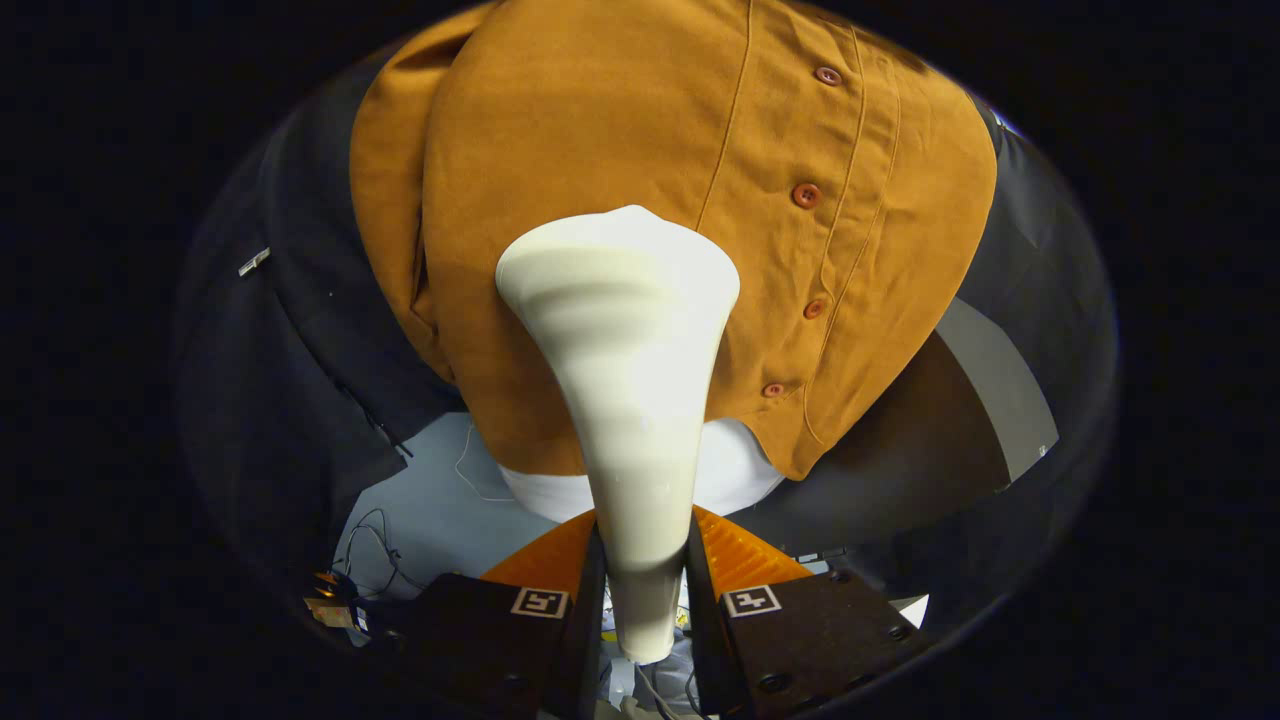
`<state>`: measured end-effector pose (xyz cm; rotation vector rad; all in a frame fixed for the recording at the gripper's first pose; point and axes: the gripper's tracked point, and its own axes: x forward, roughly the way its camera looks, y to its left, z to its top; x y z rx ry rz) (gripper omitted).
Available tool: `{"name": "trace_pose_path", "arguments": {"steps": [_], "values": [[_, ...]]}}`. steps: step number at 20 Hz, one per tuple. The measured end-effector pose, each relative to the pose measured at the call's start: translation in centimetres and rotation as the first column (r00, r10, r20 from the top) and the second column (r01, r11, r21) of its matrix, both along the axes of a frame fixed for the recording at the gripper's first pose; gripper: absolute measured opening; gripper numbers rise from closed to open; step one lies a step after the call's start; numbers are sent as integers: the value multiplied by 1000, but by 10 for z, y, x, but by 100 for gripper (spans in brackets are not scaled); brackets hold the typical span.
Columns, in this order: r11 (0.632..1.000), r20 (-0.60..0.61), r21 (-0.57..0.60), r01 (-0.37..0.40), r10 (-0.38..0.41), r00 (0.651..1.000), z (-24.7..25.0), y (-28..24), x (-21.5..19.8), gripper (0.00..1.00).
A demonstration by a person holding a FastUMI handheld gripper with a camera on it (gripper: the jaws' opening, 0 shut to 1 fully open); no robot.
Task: Iron the clothes twice with a garment steamer, once on the left side and once on the right side.
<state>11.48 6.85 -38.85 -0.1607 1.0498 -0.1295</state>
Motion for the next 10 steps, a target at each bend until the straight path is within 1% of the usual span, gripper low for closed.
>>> {"name": "trace_pose_path", "arguments": {"steps": [5, 10], "values": [[1000, -23, 9, 16, -16, 1000, 1, -18, -24, 42], [997, 18, 8, 73, -73, 997, 26, -59, -38, 42]]}}
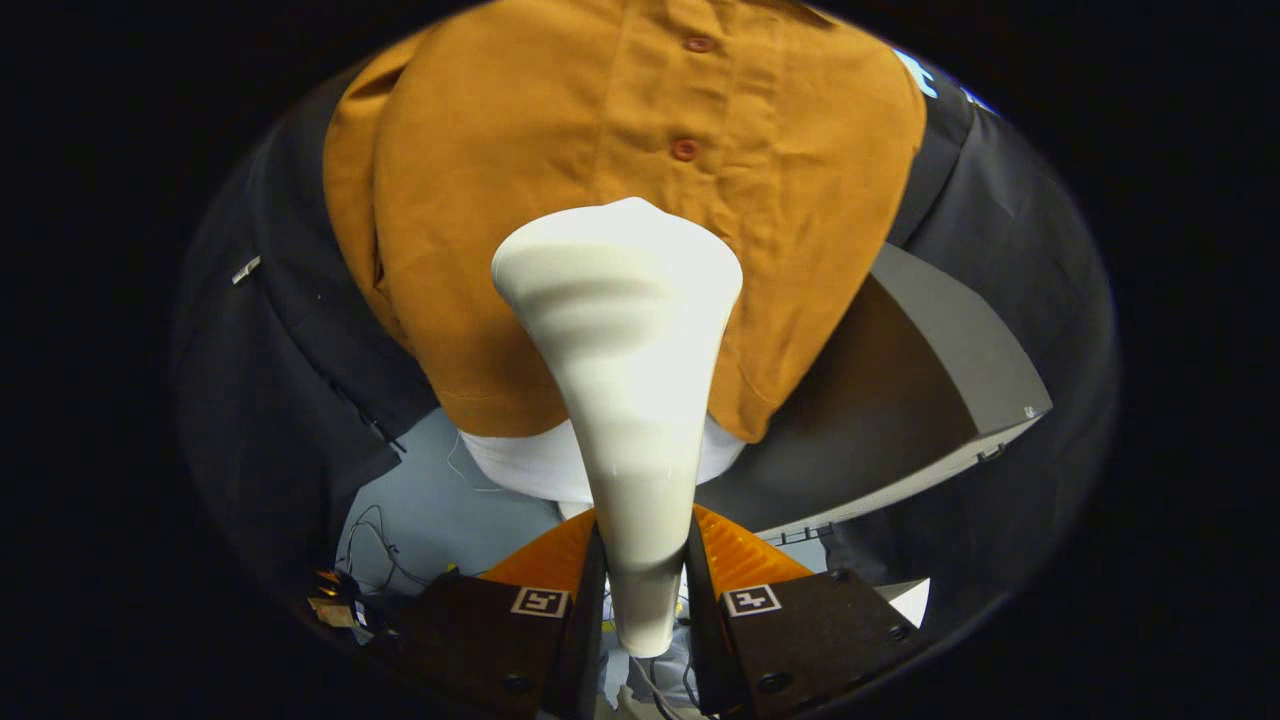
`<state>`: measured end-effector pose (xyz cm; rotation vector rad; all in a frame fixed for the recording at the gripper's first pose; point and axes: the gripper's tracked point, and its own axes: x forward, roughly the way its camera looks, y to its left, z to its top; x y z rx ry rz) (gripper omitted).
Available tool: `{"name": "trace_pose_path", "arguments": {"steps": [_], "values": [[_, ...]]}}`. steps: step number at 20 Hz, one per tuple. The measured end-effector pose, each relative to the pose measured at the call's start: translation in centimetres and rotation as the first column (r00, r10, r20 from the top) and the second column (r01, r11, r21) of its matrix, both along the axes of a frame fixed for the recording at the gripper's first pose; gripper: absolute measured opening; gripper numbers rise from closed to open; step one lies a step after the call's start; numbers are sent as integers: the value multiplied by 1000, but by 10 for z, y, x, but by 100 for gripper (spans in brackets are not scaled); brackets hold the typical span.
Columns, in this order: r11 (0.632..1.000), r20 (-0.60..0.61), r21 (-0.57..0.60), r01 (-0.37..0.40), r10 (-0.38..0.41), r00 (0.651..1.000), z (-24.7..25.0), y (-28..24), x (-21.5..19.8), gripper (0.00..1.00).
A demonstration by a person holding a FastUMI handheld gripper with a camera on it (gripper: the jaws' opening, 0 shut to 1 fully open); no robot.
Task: Iron the clothes twice with a garment steamer, once on the left side and once on the right side.
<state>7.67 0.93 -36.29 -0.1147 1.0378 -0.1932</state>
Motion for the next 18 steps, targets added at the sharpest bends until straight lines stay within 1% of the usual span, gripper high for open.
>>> {"name": "trace_pose_path", "arguments": {"steps": [7, 11, 15, 18], "values": [[996, 128, -2, 89, -88, 988, 62, -58, -2, 42], [994, 207, 2, 109, -108, 972, 94, -76, -4, 42], [993, 316, 23, 116, -117, 941, 132, -86, 0, 41], [993, 421, 42, 106, -114, 900, 166, -87, 5, 41]]}}
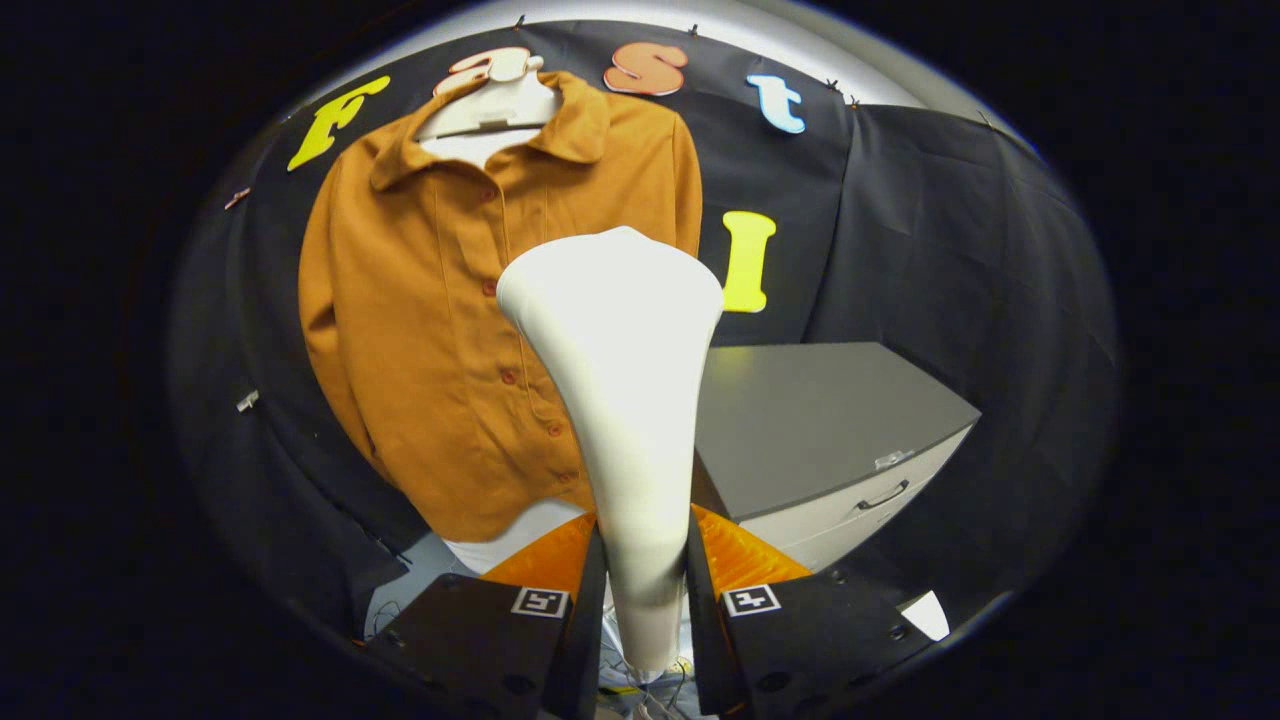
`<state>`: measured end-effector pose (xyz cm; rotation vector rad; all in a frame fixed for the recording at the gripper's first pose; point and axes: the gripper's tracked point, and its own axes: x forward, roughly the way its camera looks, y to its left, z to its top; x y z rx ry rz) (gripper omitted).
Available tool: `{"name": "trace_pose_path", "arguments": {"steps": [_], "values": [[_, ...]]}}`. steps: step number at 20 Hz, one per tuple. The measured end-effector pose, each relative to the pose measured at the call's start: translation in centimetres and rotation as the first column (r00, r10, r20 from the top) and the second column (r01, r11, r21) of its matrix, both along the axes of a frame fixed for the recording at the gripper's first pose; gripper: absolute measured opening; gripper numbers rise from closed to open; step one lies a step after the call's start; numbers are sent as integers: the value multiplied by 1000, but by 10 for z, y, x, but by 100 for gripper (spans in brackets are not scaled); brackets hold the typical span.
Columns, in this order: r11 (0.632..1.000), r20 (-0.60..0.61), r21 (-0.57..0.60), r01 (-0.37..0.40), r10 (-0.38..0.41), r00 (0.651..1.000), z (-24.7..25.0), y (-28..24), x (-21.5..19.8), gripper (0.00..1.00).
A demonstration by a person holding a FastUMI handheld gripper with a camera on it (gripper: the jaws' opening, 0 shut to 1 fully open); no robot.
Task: Iron the clothes twice with a garment steamer, once on the left side and once on the right side.
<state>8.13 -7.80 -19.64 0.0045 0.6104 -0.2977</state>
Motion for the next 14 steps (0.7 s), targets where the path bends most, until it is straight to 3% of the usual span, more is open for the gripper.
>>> {"name": "trace_pose_path", "arguments": {"steps": [7, 14], "values": [[999, 215, -1, -32, 32, 976, 74, 5, 0, 41], [998, 376, -22, -56, 60, 925, 125, 12, -1, 41]]}}
